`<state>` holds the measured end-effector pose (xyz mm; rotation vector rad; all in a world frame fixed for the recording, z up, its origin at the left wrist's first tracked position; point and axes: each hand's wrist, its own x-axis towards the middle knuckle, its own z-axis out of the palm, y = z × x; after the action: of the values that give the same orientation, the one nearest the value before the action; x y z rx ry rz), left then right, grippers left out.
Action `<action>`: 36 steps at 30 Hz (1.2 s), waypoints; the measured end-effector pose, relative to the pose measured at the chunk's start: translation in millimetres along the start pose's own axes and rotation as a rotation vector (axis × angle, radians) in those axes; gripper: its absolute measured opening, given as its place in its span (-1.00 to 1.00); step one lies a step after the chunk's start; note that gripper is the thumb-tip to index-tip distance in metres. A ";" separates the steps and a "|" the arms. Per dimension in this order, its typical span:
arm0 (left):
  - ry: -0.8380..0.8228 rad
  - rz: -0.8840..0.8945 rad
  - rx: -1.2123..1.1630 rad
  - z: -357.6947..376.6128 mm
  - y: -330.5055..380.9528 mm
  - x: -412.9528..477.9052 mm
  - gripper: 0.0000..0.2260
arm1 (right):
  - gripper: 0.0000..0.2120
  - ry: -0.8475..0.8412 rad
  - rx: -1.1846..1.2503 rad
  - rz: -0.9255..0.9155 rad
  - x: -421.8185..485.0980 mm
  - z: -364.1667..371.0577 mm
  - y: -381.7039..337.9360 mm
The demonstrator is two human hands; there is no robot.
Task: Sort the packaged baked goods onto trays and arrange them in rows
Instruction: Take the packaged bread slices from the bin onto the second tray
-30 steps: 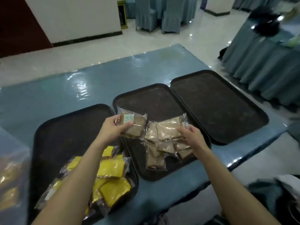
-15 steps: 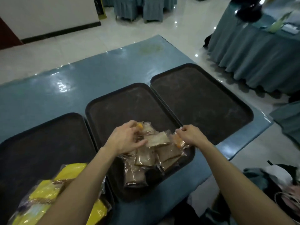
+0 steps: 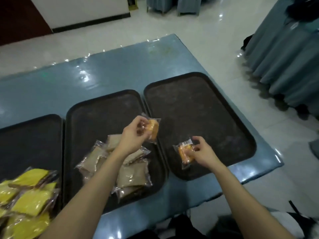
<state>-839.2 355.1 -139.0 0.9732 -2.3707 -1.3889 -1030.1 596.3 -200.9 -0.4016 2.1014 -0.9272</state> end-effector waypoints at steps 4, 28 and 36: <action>-0.053 -0.035 -0.078 81.7 29.3 7.6 -0.66 | -0.37 0.143 -0.054 -0.003 0.4 -46.9 27.1; 0.125 0.129 1.086 -89.1 -14.0 -112.6 -0.84 | -0.78 0.084 -1.052 -0.865 -55.0 79.7 -119.7; 0.220 0.082 1.133 -250.1 -109.0 -212.7 -0.89 | -0.86 0.169 -1.081 -1.052 -141.5 264.4 -226.2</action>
<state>-507.7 283.1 -71.1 1.1051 -2.8900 0.2335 -742.2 392.6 -71.5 -2.1606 2.3536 -0.1902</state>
